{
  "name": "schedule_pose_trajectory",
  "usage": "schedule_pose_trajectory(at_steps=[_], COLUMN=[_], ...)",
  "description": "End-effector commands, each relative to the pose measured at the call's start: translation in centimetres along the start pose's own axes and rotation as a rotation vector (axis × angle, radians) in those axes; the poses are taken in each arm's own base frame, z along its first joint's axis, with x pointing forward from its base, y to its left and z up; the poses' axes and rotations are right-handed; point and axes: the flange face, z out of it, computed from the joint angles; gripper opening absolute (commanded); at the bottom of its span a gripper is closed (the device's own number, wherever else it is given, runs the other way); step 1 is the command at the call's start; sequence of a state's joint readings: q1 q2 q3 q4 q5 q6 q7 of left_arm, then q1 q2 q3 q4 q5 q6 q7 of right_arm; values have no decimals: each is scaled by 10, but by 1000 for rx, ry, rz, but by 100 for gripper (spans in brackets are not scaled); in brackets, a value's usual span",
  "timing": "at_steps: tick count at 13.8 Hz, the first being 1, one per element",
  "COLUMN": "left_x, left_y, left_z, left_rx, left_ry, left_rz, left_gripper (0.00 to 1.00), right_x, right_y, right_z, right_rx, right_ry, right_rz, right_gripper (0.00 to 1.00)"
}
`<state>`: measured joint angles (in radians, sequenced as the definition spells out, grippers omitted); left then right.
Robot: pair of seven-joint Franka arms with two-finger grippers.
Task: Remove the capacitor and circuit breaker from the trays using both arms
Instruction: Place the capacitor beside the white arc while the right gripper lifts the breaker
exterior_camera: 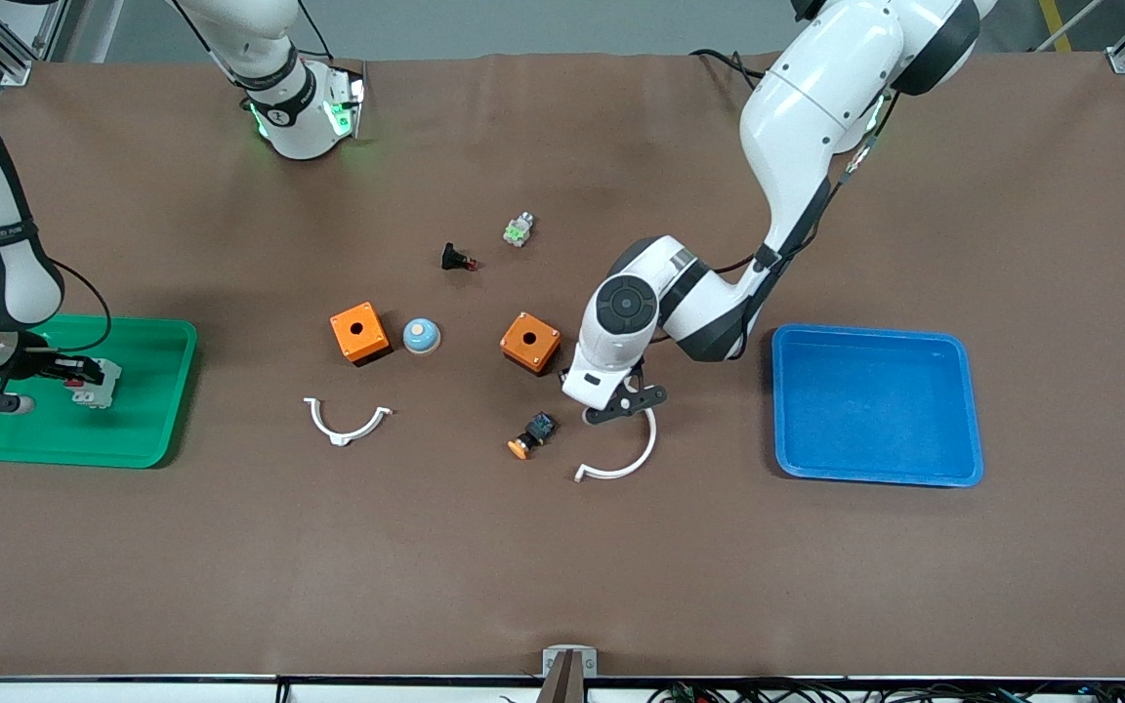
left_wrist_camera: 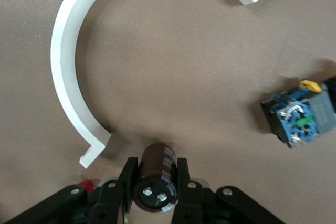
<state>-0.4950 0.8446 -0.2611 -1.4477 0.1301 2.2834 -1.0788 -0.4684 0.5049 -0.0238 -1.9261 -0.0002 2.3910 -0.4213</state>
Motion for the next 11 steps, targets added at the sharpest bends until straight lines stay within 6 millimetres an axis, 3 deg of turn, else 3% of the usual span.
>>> schedule_pose_trajectory(at_steps=[1, 2, 3, 6, 9, 10, 11], left_x=[7, 8, 12, 27, 51, 63, 75], left_y=[4, 4, 2, -1, -17, -30, -44], left_z=[-3, -4, -11, -50, -113, -143, -162], left_rx=[-6, -7, -11, -31, -31, -31, -20], left_ry=[24, 25, 35, 83, 143, 164, 168], left_rz=[-7, -7, -3, -13, -48, -72, -94], left_gripper=[46, 66, 100, 100, 100, 100, 100], right_x=[16, 22, 26, 40, 59, 63, 68], right_y=[5, 5, 3, -19, -53, -67, -92], right_z=[-25, -40, -53, -92, -137, -154, -168], right_rx=[31, 47, 67, 100, 72, 60, 47], right_ry=[-21, -52, -92, -168, -120, -97, -79], right_rz=[0, -5, -9, -44, -88, -86, -87], right_gripper=[13, 11, 10, 8, 8, 8, 8])
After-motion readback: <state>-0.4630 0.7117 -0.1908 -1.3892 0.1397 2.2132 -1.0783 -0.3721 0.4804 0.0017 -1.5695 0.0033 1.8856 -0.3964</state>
